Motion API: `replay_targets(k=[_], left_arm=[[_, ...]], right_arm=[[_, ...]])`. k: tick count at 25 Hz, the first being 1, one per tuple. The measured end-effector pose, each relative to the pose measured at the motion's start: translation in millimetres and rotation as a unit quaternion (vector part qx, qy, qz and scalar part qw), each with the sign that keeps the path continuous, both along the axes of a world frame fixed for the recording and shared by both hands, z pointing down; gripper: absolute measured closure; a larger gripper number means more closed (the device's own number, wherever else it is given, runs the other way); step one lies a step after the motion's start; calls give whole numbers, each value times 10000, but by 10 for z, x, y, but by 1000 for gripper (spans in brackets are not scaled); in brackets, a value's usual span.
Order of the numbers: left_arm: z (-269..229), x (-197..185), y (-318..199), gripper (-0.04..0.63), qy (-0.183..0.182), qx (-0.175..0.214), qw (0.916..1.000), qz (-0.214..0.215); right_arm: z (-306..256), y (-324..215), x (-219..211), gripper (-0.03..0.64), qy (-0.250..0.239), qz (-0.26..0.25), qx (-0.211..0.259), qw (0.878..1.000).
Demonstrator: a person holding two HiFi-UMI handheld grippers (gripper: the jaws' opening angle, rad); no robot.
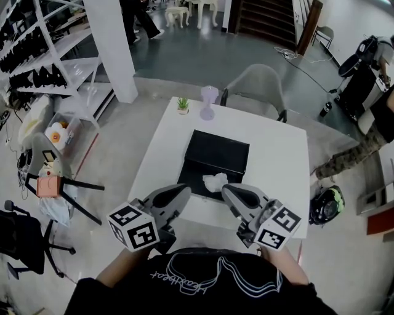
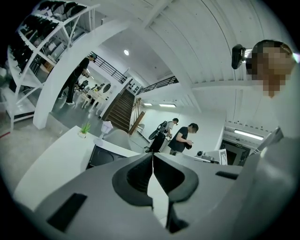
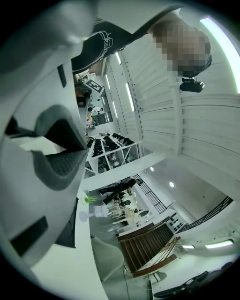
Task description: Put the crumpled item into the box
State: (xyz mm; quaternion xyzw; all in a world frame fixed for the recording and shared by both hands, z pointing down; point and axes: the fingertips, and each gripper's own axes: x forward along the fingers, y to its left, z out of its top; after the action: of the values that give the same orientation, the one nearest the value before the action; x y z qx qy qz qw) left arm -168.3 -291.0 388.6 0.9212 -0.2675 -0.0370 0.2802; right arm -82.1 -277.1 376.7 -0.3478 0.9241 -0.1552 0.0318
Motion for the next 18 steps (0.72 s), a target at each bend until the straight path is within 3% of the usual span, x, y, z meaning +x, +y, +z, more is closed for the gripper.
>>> replay_targets(k=[18], left_arm=[[193,25,-67,588,-111,-137,9998,34]], right_arm=[[276,-43,-36,614,333,-91,-218,9992]])
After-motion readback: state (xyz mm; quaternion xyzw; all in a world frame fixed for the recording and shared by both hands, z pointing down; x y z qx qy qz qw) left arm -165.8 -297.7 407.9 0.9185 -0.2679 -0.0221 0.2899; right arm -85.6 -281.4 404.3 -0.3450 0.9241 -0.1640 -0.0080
